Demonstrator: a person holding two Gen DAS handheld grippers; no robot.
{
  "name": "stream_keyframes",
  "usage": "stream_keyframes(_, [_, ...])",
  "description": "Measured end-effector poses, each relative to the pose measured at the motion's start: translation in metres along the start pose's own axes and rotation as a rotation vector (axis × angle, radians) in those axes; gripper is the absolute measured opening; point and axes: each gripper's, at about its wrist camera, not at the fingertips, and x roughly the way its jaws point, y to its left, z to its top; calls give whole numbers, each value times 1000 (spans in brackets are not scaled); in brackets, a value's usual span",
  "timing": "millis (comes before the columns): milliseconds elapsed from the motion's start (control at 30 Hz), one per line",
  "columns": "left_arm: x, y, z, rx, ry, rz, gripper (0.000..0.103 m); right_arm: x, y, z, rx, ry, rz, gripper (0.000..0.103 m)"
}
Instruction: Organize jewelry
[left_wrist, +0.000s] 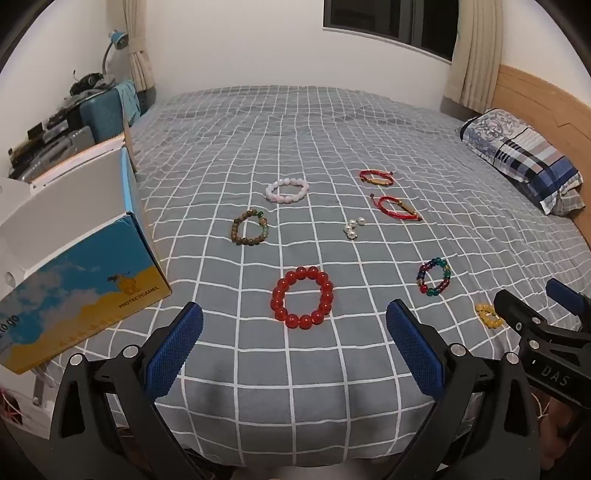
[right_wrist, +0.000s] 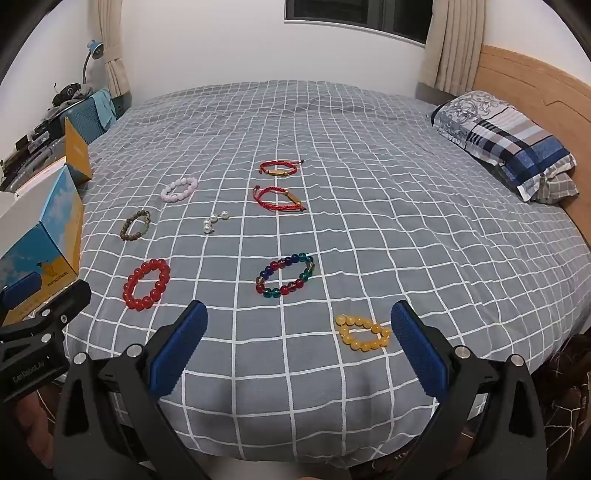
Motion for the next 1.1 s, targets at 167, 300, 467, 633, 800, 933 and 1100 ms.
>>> stream_keyframes(167, [-2,-2,-2,-3,0,7,97,1,0,0,-4,8,-5,96])
stream_keyframes(300, [1,2,-3,-4,2,8,97,2,0,0,-1,7,-3,96])
stream_keyframes(467, [3,0,-2,4,11,0,97,-2,-2,1,-6,1,-5,96])
stream_keyframes(633, [0,-2,-3,13,9,1,97,-5,-4,4,-5,-3,-4,96])
stream_keyframes(800, [2,-3,-3,1,7,7,97,-4,2,0,-5,-11,-9,96])
stream_keyframes(933, [3,-5,-3,5,7,11,97,-4,1,0,-7,-11,-7,96])
stream_keyframes(1100, [0,-3,-2,7,9,8,97,-4,1,0,-7,-11,-8,96])
